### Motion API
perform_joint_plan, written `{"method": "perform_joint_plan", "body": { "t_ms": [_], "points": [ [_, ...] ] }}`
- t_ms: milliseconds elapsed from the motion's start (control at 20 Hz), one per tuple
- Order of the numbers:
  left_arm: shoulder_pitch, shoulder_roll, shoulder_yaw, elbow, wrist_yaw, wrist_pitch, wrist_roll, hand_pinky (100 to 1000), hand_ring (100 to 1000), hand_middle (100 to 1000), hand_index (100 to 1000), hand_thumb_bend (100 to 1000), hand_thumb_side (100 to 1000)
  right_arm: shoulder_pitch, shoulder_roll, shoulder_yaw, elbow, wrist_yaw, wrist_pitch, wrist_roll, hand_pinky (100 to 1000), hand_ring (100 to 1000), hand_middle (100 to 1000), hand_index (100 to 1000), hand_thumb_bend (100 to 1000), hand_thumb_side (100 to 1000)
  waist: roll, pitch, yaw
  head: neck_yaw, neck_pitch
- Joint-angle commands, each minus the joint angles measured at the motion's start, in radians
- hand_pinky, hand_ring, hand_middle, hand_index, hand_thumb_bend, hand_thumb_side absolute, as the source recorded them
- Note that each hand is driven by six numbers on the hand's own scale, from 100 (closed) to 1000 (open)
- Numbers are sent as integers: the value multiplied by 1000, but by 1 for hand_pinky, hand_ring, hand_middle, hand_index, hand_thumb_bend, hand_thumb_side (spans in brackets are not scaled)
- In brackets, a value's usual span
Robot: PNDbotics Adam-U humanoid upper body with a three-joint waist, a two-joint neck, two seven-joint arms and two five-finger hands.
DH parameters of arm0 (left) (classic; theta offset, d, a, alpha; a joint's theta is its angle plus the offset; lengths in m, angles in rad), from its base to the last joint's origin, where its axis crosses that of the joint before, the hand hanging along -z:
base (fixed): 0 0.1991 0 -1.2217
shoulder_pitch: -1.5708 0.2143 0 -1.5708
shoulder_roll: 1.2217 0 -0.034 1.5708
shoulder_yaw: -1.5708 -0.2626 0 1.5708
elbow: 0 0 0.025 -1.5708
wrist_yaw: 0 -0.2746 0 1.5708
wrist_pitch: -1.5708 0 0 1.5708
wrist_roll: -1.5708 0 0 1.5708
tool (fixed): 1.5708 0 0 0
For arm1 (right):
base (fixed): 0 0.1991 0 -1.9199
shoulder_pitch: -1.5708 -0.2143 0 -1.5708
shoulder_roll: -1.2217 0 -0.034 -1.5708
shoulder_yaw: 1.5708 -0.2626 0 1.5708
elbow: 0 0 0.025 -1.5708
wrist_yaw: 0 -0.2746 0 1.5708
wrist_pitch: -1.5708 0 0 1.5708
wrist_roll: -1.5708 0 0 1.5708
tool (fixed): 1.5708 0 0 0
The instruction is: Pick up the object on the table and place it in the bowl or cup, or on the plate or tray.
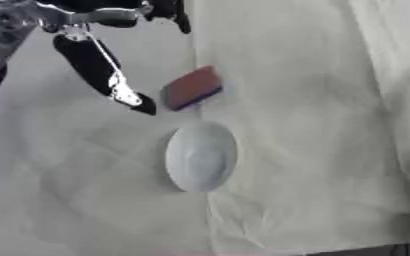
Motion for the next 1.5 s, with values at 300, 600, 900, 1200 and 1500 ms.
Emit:
{"method": "perform_joint_plan", "body": {
  "t_ms": [300,600,900,1200,1500],
  "points": [
    [-23,-3,-7,14,-25,-19,0,367,569,689,809,633,641,-39,3,11,-28,-5,1,8,681,748,945,984,100,596,-2,2,-24,4,-4],
    [-21,-6,-8,26,-34,-21,-3,365,567,687,808,626,648,-46,5,10,-35,-8,3,3,680,748,945,985,100,596,-2,13,-32,7,-4],
    [-19,-13,-11,46,-42,-24,-2,366,566,685,806,613,648,-50,9,10,-41,-9,5,1,680,747,945,984,100,597,-2,19,-38,10,-4],
    [9,-1,-8,25,-53,-25,1,368,566,685,805,601,658,-60,25,12,-56,-7,7,-5,678,746,943,982,100,597,-2,26,-61,7,-4],
    [15,-12,-6,63,-64,-18,1,363,561,680,799,589,667,-69,39,16,-73,-4,13,-11,678,746,943,983,100,598,-2,36,-80,6,-4]
  ]
}}
